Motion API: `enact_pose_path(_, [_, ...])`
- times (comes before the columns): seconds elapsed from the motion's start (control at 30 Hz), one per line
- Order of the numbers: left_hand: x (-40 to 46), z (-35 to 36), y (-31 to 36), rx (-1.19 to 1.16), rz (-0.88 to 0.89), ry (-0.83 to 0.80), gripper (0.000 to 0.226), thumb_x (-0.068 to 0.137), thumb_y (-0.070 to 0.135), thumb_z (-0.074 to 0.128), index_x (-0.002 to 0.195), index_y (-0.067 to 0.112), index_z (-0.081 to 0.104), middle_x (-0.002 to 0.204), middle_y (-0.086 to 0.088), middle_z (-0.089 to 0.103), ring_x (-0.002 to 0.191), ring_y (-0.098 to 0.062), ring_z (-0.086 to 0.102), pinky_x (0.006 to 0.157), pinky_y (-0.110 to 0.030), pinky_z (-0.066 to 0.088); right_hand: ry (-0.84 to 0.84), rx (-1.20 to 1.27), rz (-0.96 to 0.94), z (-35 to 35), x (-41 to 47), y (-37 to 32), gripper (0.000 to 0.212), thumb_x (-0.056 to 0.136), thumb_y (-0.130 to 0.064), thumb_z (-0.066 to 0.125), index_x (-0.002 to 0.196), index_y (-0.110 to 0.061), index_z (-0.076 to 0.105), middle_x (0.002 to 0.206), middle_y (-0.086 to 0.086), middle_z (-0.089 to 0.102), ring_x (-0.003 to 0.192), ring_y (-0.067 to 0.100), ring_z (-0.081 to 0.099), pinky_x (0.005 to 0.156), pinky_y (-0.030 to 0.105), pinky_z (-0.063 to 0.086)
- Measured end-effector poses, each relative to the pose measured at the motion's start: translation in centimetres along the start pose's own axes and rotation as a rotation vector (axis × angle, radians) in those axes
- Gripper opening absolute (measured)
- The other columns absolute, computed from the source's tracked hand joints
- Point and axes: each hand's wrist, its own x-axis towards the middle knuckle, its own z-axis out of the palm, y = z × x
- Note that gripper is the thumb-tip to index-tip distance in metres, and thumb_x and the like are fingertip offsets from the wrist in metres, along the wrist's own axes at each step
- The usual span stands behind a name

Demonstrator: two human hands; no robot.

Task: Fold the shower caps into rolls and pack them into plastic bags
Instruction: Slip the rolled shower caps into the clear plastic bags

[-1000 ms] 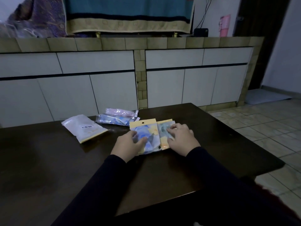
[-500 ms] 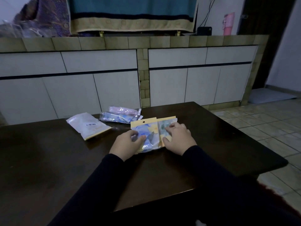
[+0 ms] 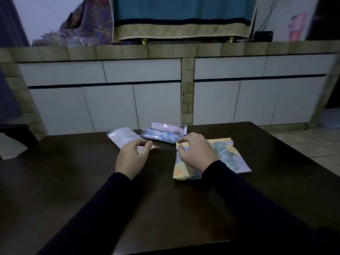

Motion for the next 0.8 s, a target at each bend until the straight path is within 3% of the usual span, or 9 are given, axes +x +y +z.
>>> enact_pose_path(0.13, [3.0,-1.4,-4.2,-0.026,-0.102,0.085,0.019,0.092,0.039,0.055,0.097,0.025,0.066,0.099,0.008,0.063,0.088,-0.012,0.057,0.075,-0.027,0.044,-0.075,0.112,0.034,3.1,3.7,-3.6,0.026,0.087,-0.018,0.051,0.099,-0.01,0.072,0.103,0.006,0.07,0.098,0.022,0.062,0.088,0.035,0.051])
enact_pose_path(0.23, [5.1,-1.5,-6.7,-0.005,-0.168,0.08,0.025,0.092,0.04,0.053,0.104,0.022,0.066,0.106,0.002,0.062,0.09,-0.011,0.055,0.077,-0.027,0.043,-0.182,0.278,0.161,5.9,6.2,-5.3,0.025,0.087,-0.017,0.051,0.1,-0.012,0.072,0.103,0.007,0.07,0.097,0.022,0.062,0.09,0.033,0.05])
enact_pose_path(0.33, [6.8,-0.8,-7.7,0.125,-0.225,0.098,0.031,0.092,0.046,0.048,0.113,0.028,0.061,0.116,0.001,0.059,0.103,-0.019,0.055,0.092,-0.041,0.041,-0.203,0.361,0.236,9.2,7.7,-6.3,0.026,0.087,-0.02,0.052,0.107,-0.019,0.07,0.111,0.003,0.068,0.105,0.021,0.06,0.095,0.033,0.047])
enact_pose_path(0.5, [8.8,-0.5,-8.2,0.357,-0.382,-0.079,0.051,0.092,0.062,0.031,0.136,0.038,0.042,0.14,-0.012,0.038,0.126,-0.033,0.034,0.104,-0.047,0.022,-0.155,0.196,0.192,12.4,9.5,-6.6,0.036,0.09,-0.026,0.052,0.125,-0.021,0.061,0.13,0.006,0.051,0.124,0.024,0.043,0.104,0.04,0.04])
enact_pose_path(0.63, [9.4,-0.3,-8.4,0.437,-0.391,-0.15,0.057,0.087,0.065,0.036,0.136,0.036,0.04,0.136,-0.012,0.044,0.124,-0.034,0.034,0.1,-0.046,0.022,-0.27,0.064,0.202,13.2,9.9,-6.1,0.045,0.089,-0.032,0.051,0.134,-0.024,0.052,0.135,0.006,0.049,0.127,0.026,0.042,0.105,0.044,0.037])
enact_pose_path(0.73, [9.3,-0.9,-9.1,0.298,-0.369,-0.144,0.062,0.08,0.063,0.052,0.135,0.036,0.045,0.134,-0.005,0.047,0.125,-0.031,0.038,0.101,-0.043,0.026,-0.313,0.098,0.191,13.4,9.3,-6.1,0.051,0.086,-0.034,0.055,0.135,-0.027,0.05,0.137,0.002,0.05,0.128,0.023,0.042,0.108,0.044,0.033])
enact_pose_path(0.8, [9.1,-1.6,-9.9,0.02,-0.367,-0.099,0.07,0.07,0.057,0.068,0.133,0.033,0.05,0.135,-0.004,0.047,0.12,-0.024,0.048,0.104,-0.042,0.038,-0.329,0.19,0.188,13.1,8.8,-6.2,0.056,0.081,-0.034,0.059,0.135,-0.029,0.049,0.138,0.0,0.049,0.128,0.021,0.042,0.109,0.043,0.032])
